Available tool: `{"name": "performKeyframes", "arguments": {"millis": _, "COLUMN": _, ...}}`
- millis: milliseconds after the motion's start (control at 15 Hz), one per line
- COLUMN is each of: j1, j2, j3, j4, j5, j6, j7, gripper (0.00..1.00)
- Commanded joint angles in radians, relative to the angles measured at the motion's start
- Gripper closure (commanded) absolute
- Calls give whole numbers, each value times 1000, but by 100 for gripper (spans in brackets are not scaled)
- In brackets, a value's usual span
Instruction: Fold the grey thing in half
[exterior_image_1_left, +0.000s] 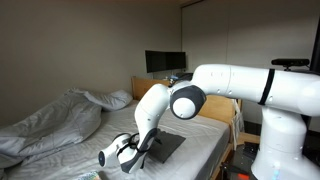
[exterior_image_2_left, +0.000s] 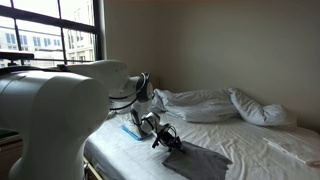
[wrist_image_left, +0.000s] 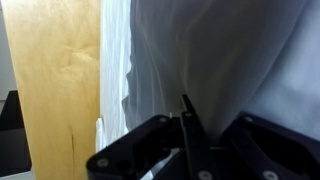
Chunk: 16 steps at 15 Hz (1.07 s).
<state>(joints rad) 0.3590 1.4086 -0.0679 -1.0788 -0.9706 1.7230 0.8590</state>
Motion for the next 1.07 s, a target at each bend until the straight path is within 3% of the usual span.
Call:
{"name": "performKeyframes", "arguments": {"millis": 0, "j1": -9, "j2": -45, "j3": 6, "j4": -62, "j5": -21, "j6": 50, "j7": -23, "gripper": 89}}
{"name": "performKeyframes", "arguments": {"millis": 667, "j1": -73, "j2": -221, "j3": 24, "j4": -259, "j5": -9, "j6": 250, "j7": -52, "gripper": 90}}
{"name": "performKeyframes", "arguments": {"millis": 1000, "j1": -153, "j2": -338, "j3": 44, "j4": -384, "j5": 19, "j6": 367, "j7": -244, "gripper": 90}}
